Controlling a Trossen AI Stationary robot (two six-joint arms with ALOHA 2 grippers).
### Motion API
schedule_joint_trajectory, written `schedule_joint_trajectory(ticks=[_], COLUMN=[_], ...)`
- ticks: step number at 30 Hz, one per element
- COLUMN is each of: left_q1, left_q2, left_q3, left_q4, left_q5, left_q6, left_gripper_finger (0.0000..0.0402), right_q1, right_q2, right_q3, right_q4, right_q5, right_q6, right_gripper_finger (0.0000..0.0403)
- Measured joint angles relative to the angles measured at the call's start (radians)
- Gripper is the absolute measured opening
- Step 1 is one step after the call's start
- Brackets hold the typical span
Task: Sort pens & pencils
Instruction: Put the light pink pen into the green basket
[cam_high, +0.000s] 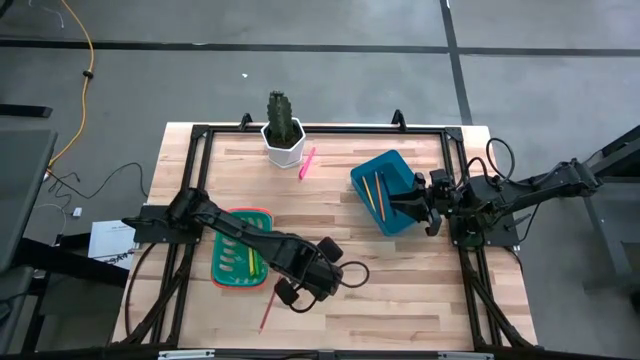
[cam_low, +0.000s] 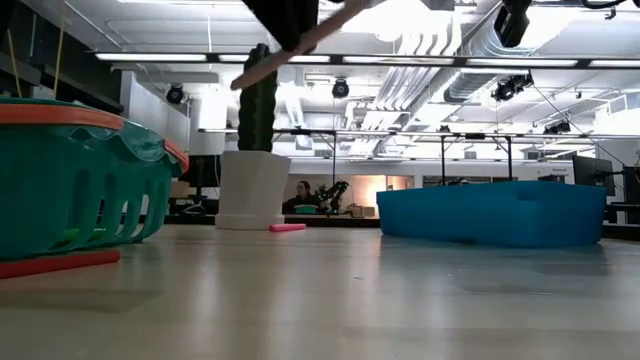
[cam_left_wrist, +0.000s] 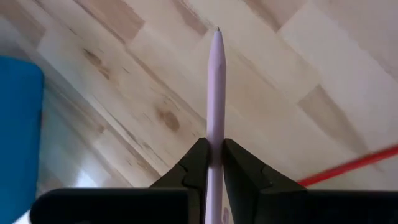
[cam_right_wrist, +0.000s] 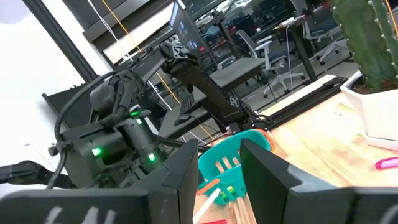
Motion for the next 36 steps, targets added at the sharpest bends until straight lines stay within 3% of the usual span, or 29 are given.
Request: schedule_joint_trajectory(ticks=[18,28,36], left_q1=[-0.001,-0.001,-0.002], left_q2=[-0.076,-0.209,-0.357], left_q3=[-0.046,-0.185,-0.392], left_q4=[-0.065,-0.040,-0.018], left_q5=[-0.005,-0.005,-0.005], left_q6=[-0.008,-0.055,-0.116], left_gripper_finger=[0.0032,0.0032,0.0033], right_q1=[0.000,0.000,0.000], right_q2=[0.000,0.000,0.000], right_q3=[0.000,0.000,0.000], right_q4=[-0.001,-0.002,-0.001], right_q5=[0.000,0.019,0.022], right_q6=[0.000,0.000,0.000], right_gripper_finger=[0.0109,0.0109,0.0109])
